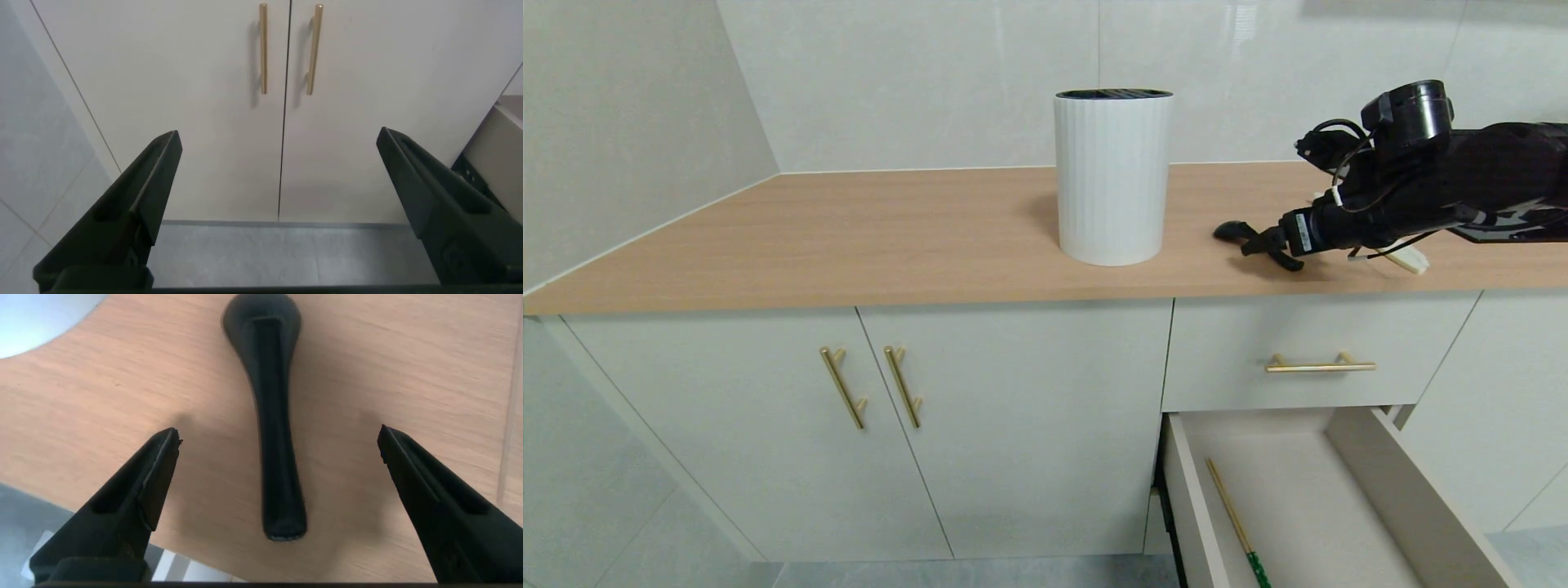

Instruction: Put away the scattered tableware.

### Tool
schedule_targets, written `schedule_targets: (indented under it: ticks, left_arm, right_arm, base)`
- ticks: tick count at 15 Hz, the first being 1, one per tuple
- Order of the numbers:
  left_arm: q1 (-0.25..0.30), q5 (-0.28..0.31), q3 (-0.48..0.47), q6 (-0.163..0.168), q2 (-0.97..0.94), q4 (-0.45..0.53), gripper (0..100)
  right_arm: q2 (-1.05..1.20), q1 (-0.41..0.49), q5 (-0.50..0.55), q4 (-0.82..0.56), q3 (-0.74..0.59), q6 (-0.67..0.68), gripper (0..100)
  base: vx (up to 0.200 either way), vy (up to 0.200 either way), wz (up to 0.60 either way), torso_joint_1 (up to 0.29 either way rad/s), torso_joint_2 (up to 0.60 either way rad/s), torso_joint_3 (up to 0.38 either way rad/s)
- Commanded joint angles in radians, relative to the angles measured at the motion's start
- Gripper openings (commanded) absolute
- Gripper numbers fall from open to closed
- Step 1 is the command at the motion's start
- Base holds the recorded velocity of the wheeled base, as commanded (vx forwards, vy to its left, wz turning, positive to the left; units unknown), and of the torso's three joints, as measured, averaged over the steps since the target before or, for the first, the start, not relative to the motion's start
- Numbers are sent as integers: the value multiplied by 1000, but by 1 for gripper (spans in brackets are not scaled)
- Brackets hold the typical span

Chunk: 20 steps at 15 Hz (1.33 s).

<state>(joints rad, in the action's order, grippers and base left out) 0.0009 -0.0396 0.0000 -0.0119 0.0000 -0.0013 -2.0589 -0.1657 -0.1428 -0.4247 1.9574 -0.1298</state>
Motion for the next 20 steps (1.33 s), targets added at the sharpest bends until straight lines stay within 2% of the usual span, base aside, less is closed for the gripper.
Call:
schedule_targets:
  ticks: [1, 11, 12, 20]
  left_arm:
    - [1, 0, 0, 0, 0, 0, 100]
    - [1, 0, 0, 0, 0, 0, 100]
    - [1, 0, 0, 0, 0, 0, 100]
    - [1, 0, 0, 0, 0, 0, 100]
  right_arm:
    - [-1, -1, -15, 0, 0, -1, 100]
    - [-32, 0, -55, 34, 18, 32, 100]
    - [-32, 0, -55, 34, 23, 32, 0]
    - [-52, 0, -67, 32, 26, 45, 0]
  base:
    - [0, 0, 0, 0, 0, 0]
    - [0, 0, 0, 0, 0, 0]
    - [0, 0, 0, 0, 0, 0]
    - [0, 0, 0, 0, 0, 0]
